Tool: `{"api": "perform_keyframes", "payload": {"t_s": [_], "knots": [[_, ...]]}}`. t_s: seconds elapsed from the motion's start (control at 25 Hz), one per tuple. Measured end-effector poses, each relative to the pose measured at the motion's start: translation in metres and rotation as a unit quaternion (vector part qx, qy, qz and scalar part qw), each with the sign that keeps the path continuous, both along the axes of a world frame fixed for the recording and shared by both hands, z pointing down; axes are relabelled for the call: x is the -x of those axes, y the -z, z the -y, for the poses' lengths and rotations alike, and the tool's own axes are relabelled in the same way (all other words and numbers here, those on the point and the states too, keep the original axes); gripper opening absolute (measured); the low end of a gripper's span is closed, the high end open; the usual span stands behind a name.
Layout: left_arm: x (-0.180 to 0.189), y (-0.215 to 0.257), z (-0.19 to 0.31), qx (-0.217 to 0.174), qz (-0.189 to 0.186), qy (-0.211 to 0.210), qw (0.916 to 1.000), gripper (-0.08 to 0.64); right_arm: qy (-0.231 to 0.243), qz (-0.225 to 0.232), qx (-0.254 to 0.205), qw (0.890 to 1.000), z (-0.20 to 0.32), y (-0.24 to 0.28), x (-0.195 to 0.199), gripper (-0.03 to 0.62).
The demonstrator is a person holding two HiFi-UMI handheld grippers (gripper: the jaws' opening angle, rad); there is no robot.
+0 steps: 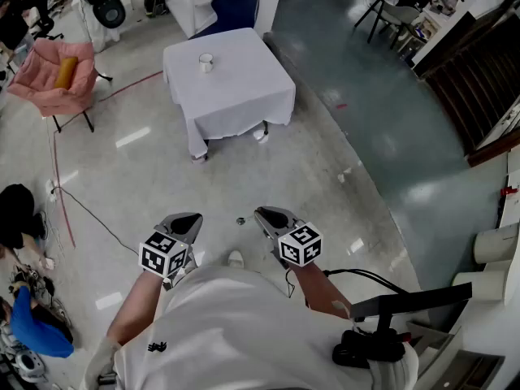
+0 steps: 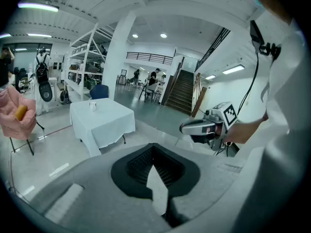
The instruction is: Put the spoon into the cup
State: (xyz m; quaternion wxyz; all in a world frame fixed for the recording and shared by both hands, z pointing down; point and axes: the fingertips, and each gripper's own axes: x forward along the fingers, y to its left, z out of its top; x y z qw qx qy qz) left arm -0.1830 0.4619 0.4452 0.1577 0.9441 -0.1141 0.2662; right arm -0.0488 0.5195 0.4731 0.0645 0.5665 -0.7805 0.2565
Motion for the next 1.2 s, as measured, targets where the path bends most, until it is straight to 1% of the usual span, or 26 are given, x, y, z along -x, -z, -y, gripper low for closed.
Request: {"api": "perform_keyframes", "payload": {"t_s": [0.08,0.2,0.4,0.52,0.6,0.72,0.92,1.04,1.12,1.2], "knots": [[0.005,0.000,-0.002,-0.002,-0.005,-0.007,1.0000,0.006,0.003,-0.004,-0.005,1.000,0.001,-0.001,0.008,0.041],[0.010,-0.005,-0.004,-0.001,0.002,-0.005,1.0000,0.006,0.005,-0.002,-0.009,1.000,-0.001,-0.001,0.011,0.041],[-0.001,-0.005,-0.011,-0.008,-0.006,0.007,0.9999,0.006,0.010,-0.001,-0.007,1.000,-0.006,-0.012,0.000,0.041],[-0.001,-0.005,-0.015,-0.010,-0.003,0.009,0.9999,0.006,0.007,0.014,0.001,1.000,-0.010,-0.020,-0.004,0.041],[-0.004,-0.006,-0.006,-0.007,0.002,0.008,0.9999,0.006,0.003,0.024,0.001,1.000,0.001,-0.019,-0.009,0.041],[-0.009,-0.006,0.021,-0.003,0.003,0.008,1.0000,0.006,-0.001,0.029,-0.004,1.000,0.029,-0.014,-0.017,0.041],[-0.017,-0.024,0.086,0.017,-0.011,-0.005,0.9998,0.006,-0.027,0.015,-0.002,1.000,0.086,-0.011,-0.024,0.041],[-0.038,-0.026,0.128,0.021,-0.022,-0.027,0.9992,0.006,-0.046,0.010,0.008,0.999,0.122,-0.009,-0.036,0.041],[-0.054,-0.015,0.160,0.014,-0.032,-0.046,0.9983,0.006,-0.057,0.007,0.017,0.998,0.148,-0.003,-0.043,0.041],[-0.062,-0.005,0.194,0.005,-0.038,-0.063,0.9973,0.006,-0.060,0.000,0.024,0.998,0.179,0.001,-0.044,0.041]]}}
